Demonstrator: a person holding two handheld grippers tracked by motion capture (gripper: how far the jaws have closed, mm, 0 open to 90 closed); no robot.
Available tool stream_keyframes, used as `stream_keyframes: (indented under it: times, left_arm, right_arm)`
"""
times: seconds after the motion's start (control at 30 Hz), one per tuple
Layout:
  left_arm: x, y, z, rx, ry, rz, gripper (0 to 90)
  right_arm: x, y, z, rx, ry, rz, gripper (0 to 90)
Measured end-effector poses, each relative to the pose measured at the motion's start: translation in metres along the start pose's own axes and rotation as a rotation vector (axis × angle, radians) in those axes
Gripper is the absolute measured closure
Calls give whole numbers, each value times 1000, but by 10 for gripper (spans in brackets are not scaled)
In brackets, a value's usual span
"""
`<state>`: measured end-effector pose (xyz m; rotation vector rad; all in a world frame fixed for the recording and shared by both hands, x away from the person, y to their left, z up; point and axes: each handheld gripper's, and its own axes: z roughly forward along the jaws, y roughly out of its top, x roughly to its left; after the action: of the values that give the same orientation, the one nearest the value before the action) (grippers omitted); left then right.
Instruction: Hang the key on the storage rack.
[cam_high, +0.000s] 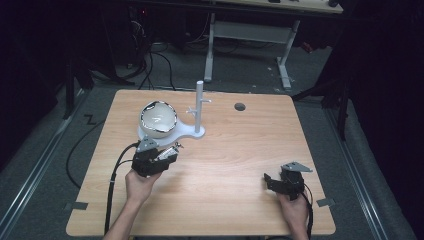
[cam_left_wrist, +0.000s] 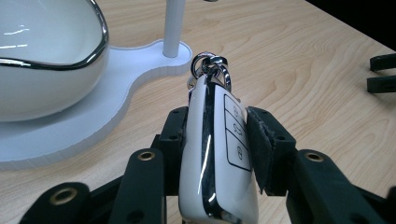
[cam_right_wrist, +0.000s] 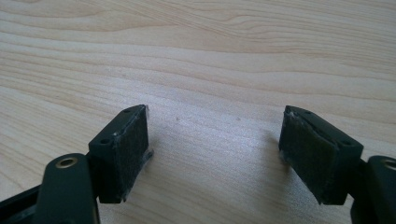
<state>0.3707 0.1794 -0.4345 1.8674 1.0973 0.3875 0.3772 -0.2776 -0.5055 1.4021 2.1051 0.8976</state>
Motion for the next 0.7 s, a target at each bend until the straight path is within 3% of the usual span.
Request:
stream_keyframes:
  times: [0.7]
  left_arm:
    - [8,20,-7,-44,-28,-50,609]
  right_arm:
    - [0,0,0,0,2,0,239]
